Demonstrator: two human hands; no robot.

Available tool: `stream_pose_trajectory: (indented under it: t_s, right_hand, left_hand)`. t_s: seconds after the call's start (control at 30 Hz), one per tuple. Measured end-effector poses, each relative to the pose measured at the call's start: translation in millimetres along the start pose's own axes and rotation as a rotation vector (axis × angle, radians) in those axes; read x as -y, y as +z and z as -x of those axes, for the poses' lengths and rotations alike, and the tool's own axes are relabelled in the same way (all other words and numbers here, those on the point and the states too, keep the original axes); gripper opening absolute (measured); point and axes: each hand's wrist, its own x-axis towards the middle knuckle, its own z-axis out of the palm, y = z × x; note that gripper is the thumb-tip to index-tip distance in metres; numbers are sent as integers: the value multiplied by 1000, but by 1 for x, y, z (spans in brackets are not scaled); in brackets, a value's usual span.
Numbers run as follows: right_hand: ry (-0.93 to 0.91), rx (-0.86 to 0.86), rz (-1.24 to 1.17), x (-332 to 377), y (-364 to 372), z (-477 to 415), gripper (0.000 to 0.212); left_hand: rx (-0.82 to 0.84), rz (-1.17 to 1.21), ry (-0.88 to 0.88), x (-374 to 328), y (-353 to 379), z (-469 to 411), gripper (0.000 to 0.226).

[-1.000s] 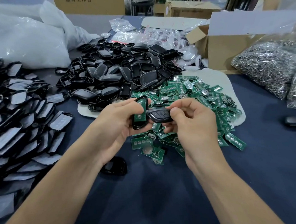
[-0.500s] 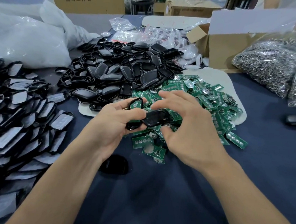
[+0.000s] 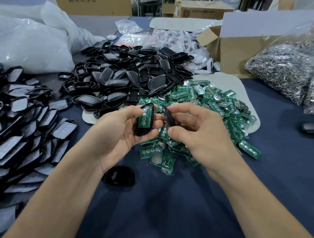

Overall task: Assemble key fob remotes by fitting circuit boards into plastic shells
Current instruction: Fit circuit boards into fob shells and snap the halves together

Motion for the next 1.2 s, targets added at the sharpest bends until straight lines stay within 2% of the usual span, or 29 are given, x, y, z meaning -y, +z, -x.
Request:
stream_pose_trajectory:
  t_s: [0.17,0.3,0.4,0.63,0.77,1.0,1.2]
  right_hand:
    - [226,48,-613,0,-4,-4,33]
    - [325,41,-799,0,-6,-6,31]
    - [359,34,-841,-1,-6,-6,26]
    - [376,49,-844,-1,-4,-6,33]
    - [374,51,-829,-1,-2,-6,22]
    - [384,34,-780,0,0,-5,32]
    - [364,-15,-756,3,11,-2,33]
  left_hand:
    - [34,30,-26,0,-2,1,46]
    - [56,21,-23,0,-4,1,48]
    - [77,-20,11,0,-5,3,55]
    - [161,-106,52,1,-9,0,45]
    - [176,-130,82,2,-9,0,43]
    - [52,-146,141,3,0,2,33]
    - [-166,-225,325,18,15,1,30]
